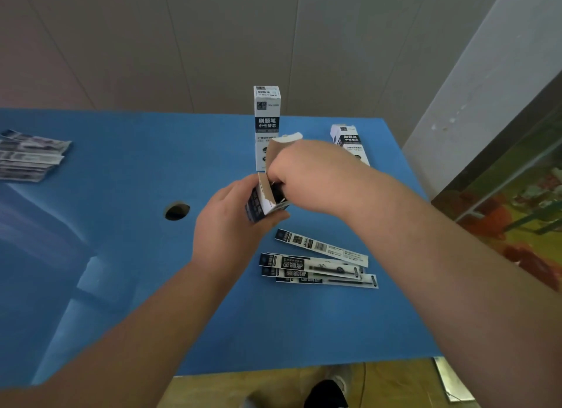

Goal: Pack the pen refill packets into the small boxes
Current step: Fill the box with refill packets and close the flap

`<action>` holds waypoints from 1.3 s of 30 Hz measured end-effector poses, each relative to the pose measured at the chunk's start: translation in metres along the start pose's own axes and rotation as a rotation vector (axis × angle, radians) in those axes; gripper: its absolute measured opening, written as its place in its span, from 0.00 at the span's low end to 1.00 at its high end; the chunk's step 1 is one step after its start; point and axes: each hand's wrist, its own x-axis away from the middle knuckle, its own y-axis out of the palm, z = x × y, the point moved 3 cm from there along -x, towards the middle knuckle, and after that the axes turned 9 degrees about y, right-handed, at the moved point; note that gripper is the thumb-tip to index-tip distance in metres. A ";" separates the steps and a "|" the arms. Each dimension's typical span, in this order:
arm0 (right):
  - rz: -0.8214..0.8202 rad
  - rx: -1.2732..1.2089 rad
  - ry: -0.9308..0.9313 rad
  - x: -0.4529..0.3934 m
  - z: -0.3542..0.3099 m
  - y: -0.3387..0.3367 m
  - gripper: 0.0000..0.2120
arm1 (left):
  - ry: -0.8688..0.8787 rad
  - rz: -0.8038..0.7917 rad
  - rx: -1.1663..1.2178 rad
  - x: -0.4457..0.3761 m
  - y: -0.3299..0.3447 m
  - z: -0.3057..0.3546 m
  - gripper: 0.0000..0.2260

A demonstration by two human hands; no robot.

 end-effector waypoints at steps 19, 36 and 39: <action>-0.075 -0.539 0.059 0.022 0.015 -0.004 0.09 | -0.005 -0.008 0.015 0.001 0.000 0.001 0.18; 0.045 -0.940 0.100 0.021 0.041 -0.002 0.05 | -0.052 0.021 0.039 -0.003 -0.004 -0.008 0.22; 0.258 -1.142 0.287 0.022 0.066 0.032 0.06 | -0.114 0.024 0.058 -0.006 -0.004 -0.011 0.22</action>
